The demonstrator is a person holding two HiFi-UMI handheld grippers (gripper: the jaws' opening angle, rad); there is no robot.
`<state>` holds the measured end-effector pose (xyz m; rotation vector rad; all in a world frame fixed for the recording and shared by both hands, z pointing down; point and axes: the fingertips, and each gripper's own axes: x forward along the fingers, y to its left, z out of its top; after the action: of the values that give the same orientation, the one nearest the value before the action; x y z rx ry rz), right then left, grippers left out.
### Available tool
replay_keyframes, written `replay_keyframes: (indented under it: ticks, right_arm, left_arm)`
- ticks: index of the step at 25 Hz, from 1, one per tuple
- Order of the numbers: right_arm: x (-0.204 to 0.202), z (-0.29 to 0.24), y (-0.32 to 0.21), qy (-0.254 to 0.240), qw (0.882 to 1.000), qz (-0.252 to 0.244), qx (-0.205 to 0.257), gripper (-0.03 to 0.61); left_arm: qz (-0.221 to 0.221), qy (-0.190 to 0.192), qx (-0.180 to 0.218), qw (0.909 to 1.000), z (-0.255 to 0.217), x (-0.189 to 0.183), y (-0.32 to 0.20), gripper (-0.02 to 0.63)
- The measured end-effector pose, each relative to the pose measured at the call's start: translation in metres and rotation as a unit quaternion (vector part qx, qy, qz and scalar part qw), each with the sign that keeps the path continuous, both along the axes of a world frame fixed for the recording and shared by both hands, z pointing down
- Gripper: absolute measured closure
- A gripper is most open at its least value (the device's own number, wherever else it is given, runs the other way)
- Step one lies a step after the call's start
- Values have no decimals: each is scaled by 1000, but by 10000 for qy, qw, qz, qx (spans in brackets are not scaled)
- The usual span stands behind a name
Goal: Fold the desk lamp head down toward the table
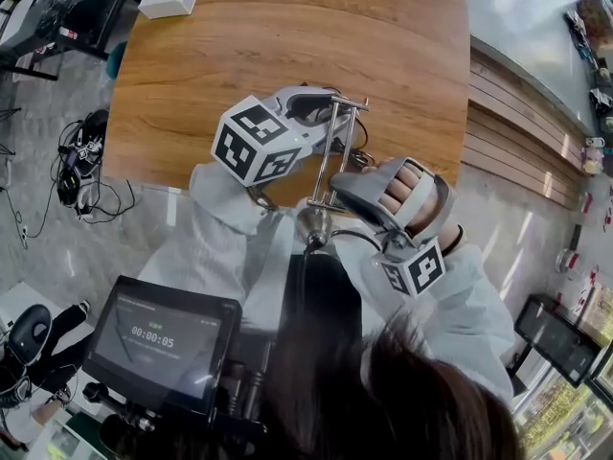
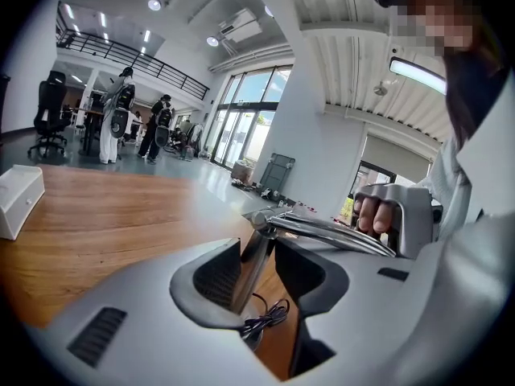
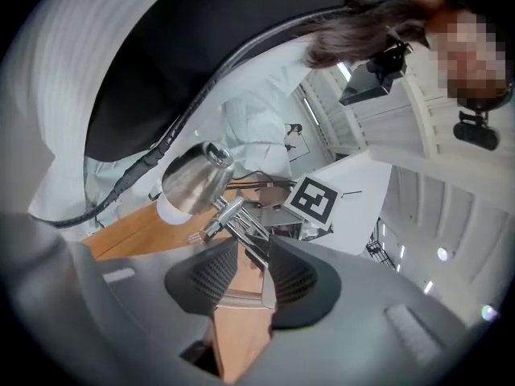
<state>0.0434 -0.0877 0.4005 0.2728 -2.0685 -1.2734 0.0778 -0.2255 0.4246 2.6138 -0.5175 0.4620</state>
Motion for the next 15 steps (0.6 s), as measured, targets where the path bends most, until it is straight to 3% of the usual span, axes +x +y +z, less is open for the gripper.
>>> replay_keyframes:
  ticks: [3, 6, 10, 15]
  right_arm:
    - [-2, 3, 0, 64, 9999, -141, -33, 469]
    - [-2, 9, 1, 221, 9993, -281, -91, 468]
    - [3, 19, 3, 421, 9981, -379, -227, 463]
    - [5, 34, 5, 691, 9963, -477, -193, 454]
  left_arm:
    - [74, -6, 151, 9999, 0, -2, -1, 485]
    - [281, -119, 626, 9976, -1, -1, 0, 485]
    - [688, -414, 1399, 9869, 0, 7, 4, 485]
    - [961, -1078, 1949, 9701, 15, 15, 7, 485]
